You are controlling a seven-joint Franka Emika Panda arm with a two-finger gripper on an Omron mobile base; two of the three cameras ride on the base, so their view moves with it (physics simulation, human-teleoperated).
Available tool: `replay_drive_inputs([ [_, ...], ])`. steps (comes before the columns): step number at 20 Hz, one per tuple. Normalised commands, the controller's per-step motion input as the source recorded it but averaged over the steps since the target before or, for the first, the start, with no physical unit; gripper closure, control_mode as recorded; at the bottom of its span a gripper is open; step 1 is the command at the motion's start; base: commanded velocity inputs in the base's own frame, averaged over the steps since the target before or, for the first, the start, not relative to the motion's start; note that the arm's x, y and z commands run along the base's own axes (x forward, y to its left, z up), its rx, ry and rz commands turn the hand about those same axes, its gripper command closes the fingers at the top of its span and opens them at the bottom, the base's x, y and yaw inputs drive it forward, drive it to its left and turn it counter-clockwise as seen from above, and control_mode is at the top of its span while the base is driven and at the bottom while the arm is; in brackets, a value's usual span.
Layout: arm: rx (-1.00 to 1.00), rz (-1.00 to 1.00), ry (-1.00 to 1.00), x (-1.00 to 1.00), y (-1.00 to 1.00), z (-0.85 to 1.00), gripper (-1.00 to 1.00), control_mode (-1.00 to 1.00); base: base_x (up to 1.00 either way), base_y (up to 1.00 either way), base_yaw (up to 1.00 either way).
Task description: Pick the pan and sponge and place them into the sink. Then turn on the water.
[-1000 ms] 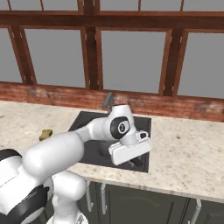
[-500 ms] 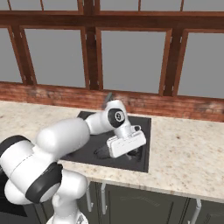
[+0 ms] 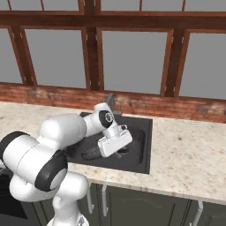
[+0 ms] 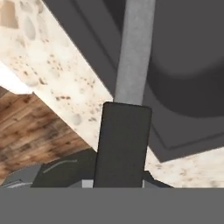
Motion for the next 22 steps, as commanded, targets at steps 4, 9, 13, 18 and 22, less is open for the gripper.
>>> replay_drive_inputs([
  [4, 0.03, 0.13, 0.0, 0.65, 0.36, -0.32, 1.0, -1.0, 0.0, 0.0, 0.0],
  [9, 0.05, 0.11, 0.0, 0.69, 0.07, -0.48, 1.0, -1.0, 0.0, 0.0, 0.0],
  [13, 0.1, 0.05, 0.0, 0.65, -0.12, -0.56, 1.0, -1.0, 0.0, 0.0, 0.0],
  [18, 0.07, 0.02, 0.0, 0.67, -0.01, -0.58, 1.0, -1.0, 0.0, 0.0, 0.0],
  [22, 0.05, 0.02, 0.0, 0.39, 0.0, -0.64, 1.0, -1.0, 0.0, 0.0, 0.0],
])
